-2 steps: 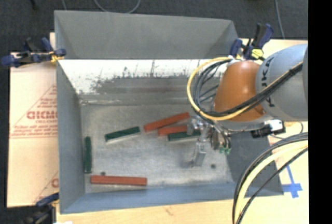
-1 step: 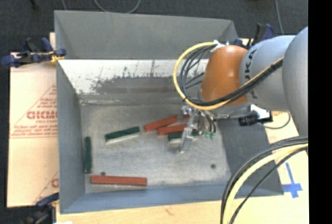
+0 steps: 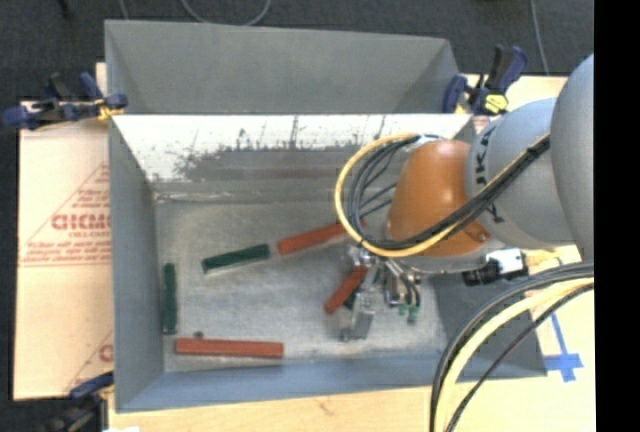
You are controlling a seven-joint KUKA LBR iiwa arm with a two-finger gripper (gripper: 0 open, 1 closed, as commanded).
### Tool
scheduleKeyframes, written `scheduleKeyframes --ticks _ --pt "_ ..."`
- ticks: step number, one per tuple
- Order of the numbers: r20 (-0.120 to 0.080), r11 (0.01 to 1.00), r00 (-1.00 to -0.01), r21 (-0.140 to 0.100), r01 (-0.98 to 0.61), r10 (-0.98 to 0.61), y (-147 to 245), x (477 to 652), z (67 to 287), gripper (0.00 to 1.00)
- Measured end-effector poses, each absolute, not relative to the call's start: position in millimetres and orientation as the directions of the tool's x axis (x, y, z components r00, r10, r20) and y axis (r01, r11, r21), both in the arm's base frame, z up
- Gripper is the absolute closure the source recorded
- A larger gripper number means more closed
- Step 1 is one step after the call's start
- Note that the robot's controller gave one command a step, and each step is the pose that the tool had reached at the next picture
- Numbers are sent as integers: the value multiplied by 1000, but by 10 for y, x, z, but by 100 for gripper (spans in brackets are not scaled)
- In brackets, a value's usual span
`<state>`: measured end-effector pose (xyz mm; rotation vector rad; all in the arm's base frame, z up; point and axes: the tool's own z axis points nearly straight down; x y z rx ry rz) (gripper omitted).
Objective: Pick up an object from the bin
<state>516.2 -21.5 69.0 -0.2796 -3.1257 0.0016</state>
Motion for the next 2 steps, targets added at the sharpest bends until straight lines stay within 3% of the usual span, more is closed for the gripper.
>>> scheduleKeyframes --ticks 1,2 --pt "-3 984 -984 -1 176 176 -217 5194 704 100" --pt "-11 986 -986 1 166 166 -370 5212 1738 100"
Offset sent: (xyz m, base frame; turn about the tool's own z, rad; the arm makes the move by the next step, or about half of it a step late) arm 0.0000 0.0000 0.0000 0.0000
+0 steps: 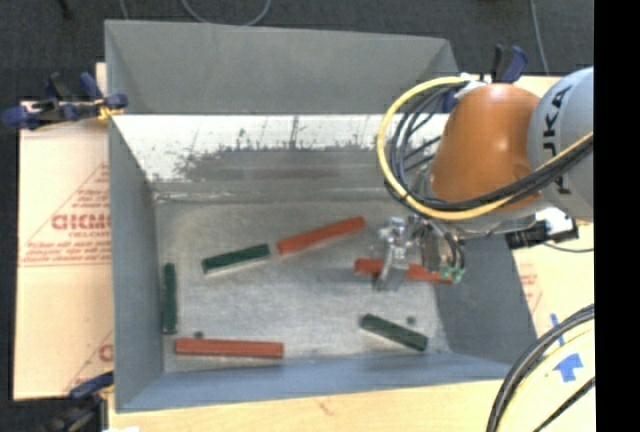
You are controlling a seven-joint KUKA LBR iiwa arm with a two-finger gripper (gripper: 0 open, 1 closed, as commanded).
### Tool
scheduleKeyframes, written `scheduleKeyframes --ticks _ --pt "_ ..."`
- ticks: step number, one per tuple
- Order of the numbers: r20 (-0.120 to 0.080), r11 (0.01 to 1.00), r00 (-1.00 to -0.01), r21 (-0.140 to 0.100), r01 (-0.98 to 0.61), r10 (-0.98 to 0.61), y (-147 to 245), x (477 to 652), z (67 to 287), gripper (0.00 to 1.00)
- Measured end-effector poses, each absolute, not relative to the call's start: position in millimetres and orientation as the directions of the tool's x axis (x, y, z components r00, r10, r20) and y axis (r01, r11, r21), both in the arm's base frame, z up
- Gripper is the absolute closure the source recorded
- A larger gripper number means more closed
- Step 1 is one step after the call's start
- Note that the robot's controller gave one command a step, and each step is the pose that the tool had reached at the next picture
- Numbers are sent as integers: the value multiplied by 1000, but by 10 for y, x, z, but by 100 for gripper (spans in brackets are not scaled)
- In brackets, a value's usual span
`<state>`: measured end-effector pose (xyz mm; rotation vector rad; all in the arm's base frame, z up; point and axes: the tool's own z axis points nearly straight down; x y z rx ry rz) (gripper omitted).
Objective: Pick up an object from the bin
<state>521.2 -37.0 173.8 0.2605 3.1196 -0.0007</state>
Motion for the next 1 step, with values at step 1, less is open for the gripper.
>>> scheduleKeyframes --ticks 1 --pt "-9 977 -977 2 212 212 -227 5138 2287 100"
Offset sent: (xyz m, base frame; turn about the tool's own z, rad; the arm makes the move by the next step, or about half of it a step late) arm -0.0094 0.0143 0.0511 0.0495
